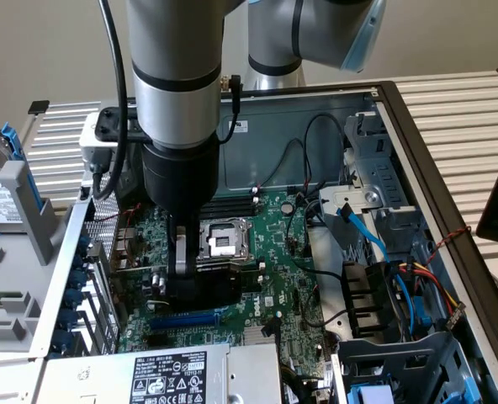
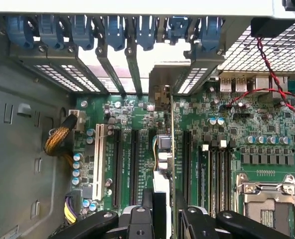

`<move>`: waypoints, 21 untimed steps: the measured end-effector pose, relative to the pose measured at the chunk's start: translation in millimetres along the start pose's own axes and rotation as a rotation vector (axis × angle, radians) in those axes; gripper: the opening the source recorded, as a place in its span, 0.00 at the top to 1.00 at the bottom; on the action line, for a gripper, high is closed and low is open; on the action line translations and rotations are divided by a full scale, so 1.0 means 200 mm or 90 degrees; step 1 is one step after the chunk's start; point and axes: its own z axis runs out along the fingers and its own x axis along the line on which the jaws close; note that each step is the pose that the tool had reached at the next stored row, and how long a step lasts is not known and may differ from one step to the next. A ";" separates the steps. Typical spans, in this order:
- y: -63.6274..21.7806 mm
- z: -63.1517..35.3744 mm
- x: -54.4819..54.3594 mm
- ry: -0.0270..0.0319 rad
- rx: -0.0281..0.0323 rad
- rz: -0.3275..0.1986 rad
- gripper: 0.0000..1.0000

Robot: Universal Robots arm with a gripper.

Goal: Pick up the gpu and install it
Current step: 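Insert the gpu into the slot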

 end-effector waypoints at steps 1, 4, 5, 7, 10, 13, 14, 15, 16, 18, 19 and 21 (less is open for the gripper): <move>0.006 0.005 0.00 0.0001 -0.0001 0.000 0.73; 0.021 0.023 -0.01 0.0000 0.0000 0.000 0.73; 0.022 0.025 -0.01 0.0000 0.0000 0.000 0.73; 0.021 0.029 -0.02 0.0000 0.0000 0.000 0.73; 0.027 0.035 -0.03 0.0000 0.0000 0.000 0.73; 0.034 0.043 -0.03 0.0001 0.0000 0.000 0.73; 0.034 0.046 -0.03 0.0000 0.0000 0.000 0.73; 0.035 0.048 -0.03 0.0001 0.0000 0.000 0.73; 0.035 0.050 -0.03 0.0001 0.0000 0.000 0.73; 0.035 0.056 -0.03 0.0000 0.0000 0.000 0.73; 0.035 0.058 -0.03 0.0001 0.0000 0.000 0.73; 0.035 0.062 -0.03 0.0001 0.0000 0.000 0.73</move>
